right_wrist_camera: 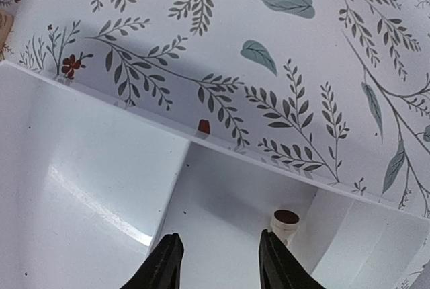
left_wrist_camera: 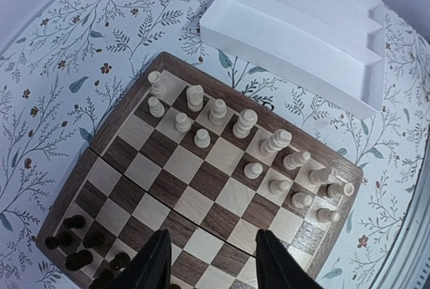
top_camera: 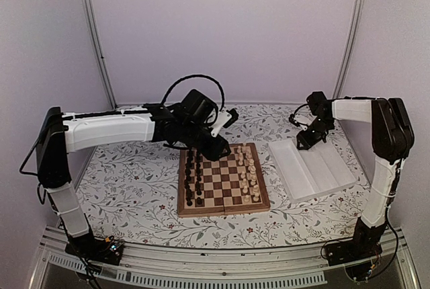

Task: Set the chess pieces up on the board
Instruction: Pick up the chess piece from the storage box.

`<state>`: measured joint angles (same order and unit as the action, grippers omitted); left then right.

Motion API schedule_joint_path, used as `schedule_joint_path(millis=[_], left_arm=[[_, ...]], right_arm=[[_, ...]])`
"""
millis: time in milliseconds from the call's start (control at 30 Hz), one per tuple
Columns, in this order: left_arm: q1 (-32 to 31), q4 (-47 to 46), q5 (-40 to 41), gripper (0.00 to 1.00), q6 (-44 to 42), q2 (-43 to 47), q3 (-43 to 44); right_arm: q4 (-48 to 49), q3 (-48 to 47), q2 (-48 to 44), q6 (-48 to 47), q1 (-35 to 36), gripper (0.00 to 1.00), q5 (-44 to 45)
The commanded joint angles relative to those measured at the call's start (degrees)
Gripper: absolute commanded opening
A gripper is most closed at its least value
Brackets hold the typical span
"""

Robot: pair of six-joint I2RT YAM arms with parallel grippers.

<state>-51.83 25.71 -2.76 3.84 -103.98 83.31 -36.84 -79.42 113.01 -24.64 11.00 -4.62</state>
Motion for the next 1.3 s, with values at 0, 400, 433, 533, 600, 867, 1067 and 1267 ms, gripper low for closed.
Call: schedule_joint_path(millis=[0, 400, 433, 533, 600, 867, 1067, 1267], left_arm=[[0.68, 0.69, -0.93, 0.46, -0.27, -0.69, 1.51], [0.59, 1.09, -1.37, 0.47, -0.23, -1.08, 1.77], [0.59, 1.18, -1.37, 0.47, -0.23, -1.17, 1.77], [0.59, 1.29, -1.37, 0.47, -0.31, -1.25, 1.77], [0.59, 1.27, -1.37, 0.47, -0.31, -1.39, 1.86], [0.59, 1.55, -1.80, 0.48, -0.24, -1.91, 2.03], [0.59, 1.69, -1.89, 0.48, -0.21, -2.01, 2.12], [0.59, 1.89, -2.25, 0.49, -0.23, -2.19, 2.30]], right_arm=[[1.50, -0.41, -1.58, -0.17, 0.09, 0.43, 5.17], [0.88, -0.92, 3.19, 0.56, 0.14, 0.44, 6.49], [0.48, -0.92, 3.47, 0.50, 0.13, 0.43, 5.60], [-0.02, -0.77, 4.12, 0.23, 0.15, 0.39, 4.27], [-0.27, -0.75, 4.29, 0.21, 0.12, 0.35, 3.03], [-0.46, -1.39, 4.64, 0.29, 0.06, 0.28, 1.87], [-1.26, -3.48, 7.13, 0.21, -0.07, 0.25, 0.58], [-1.98, -3.93, 7.85, 0.71, -0.87, 0.20, -0.71]])
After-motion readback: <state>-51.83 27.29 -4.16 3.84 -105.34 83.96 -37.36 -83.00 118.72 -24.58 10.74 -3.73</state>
